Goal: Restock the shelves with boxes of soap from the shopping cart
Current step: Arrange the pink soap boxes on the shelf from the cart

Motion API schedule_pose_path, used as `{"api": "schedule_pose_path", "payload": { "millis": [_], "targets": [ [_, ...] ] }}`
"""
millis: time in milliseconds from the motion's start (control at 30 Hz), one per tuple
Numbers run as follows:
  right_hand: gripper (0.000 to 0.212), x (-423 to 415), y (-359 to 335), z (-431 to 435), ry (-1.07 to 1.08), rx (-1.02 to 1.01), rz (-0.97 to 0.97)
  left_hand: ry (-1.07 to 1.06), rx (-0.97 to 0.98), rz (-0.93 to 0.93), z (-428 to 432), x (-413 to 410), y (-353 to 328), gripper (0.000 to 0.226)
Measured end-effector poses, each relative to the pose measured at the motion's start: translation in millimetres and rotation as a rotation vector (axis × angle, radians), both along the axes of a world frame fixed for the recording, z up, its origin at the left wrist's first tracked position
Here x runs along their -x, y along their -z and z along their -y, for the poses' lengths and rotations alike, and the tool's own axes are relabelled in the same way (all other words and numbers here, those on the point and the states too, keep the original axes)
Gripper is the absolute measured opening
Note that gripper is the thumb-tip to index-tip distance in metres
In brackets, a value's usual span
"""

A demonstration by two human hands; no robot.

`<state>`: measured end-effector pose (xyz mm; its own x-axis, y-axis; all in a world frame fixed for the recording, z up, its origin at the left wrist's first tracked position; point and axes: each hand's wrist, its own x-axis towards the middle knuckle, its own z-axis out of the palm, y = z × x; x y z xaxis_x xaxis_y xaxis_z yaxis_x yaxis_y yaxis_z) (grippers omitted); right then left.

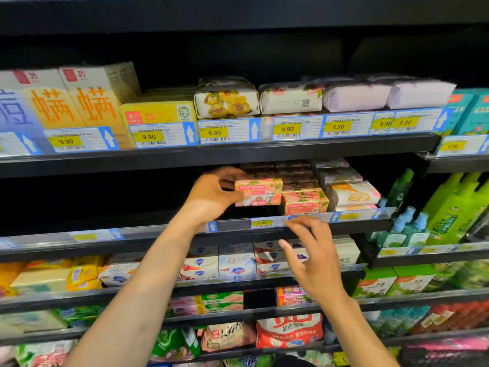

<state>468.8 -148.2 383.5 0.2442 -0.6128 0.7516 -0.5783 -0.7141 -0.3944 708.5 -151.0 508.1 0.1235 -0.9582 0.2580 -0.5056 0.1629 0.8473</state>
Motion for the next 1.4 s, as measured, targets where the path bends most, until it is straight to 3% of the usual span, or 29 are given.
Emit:
{"api": "schedule_pose_path", "payload": {
  "millis": [200,600,800,1067,1200,1333,1400],
  "targets": [
    [0.047,7,27,11,0.003,0.076,-0.263,-0.028,-0.074,0.128,38,-6,21,0.035],
    [0.055,7,29,17,0.025,0.083,-0.291,-0.095,-0.03,0.524,67,-8,26,0.046],
    [0.053,5,31,17,0.042,0.061,-0.277,-0.092,-0.023,0.528,72,-2,25,0.064],
    [0.051,5,32,17,0.036,0.05,-0.275,-0.077,-0.064,0.572,79,-6,27,0.062],
    [0.057,5,25,10,0.055,0.026,-0.366,-0.063,-0.089,0.586,64,-10,25,0.071],
    [0.056,12,17,-12,0.099,0.011,-0.434,-0.088,-0.09,0.732,19,-4,19,0.051],
    [0.056,19,13,-30,0.14,-0.039,-0.459,-0.089,0.01,0.83,-11,3,19,0.047]
  ]
}}
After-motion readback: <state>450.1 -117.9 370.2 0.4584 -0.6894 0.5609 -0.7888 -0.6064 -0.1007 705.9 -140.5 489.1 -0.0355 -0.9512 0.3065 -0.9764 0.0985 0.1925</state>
